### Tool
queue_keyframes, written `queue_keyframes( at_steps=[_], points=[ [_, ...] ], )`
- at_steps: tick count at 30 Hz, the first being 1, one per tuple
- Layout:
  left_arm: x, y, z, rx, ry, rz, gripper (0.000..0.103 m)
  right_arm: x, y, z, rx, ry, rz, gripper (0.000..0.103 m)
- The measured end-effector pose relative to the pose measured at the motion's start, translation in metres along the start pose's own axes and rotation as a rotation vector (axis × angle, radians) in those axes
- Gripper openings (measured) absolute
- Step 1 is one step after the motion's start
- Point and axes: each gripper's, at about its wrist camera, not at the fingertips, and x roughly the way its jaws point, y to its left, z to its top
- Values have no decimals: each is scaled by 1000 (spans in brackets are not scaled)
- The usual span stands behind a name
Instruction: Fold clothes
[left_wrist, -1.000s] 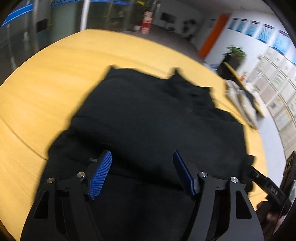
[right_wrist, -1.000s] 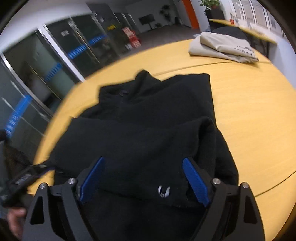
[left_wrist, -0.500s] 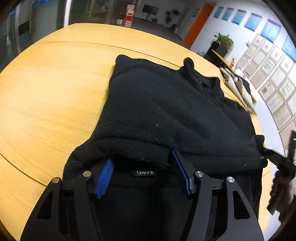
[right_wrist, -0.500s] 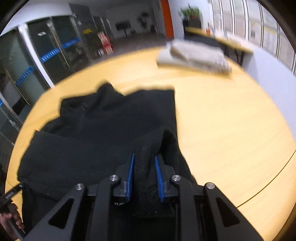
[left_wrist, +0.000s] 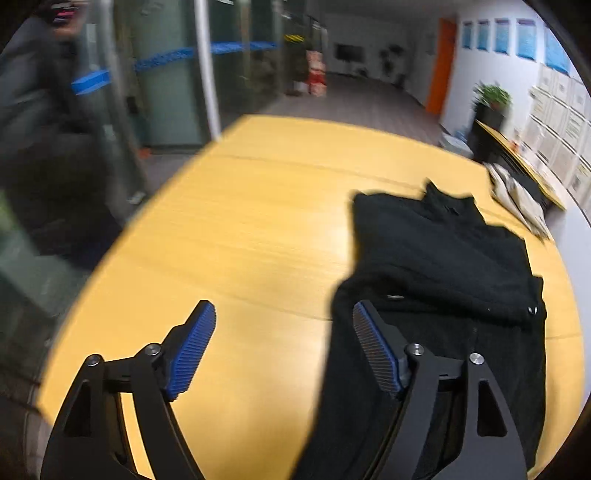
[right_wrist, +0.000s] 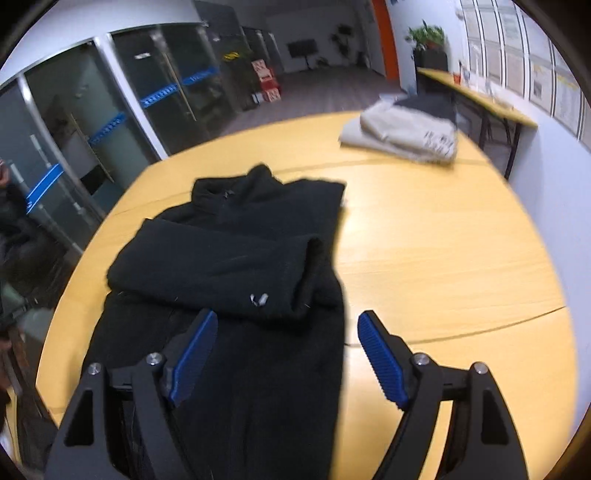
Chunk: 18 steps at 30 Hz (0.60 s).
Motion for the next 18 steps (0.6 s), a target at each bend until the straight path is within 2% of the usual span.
queue_keyframes(
  at_steps=[4, 9, 12, 14, 18],
  points=[
    [-60, 46, -4, 21, -27, 119, 84, -73, -15, -19, 13, -30, -58, 82],
    [-105, 103, -23, 59, 1, 156, 91, -141, -25, -51, 55, -64, -126, 82],
    [-100, 118, -46, 97, 53, 80, 92, -175, -25, -76, 76, -69, -164, 82],
    [-76, 117, -71, 109, 110, 6, 92, -181, -21, -93, 80, -52, -169, 82],
    [-20, 95, -120, 100, 230, -171, 92, -144, -6, -135, 107, 46, -124, 82]
  ],
)
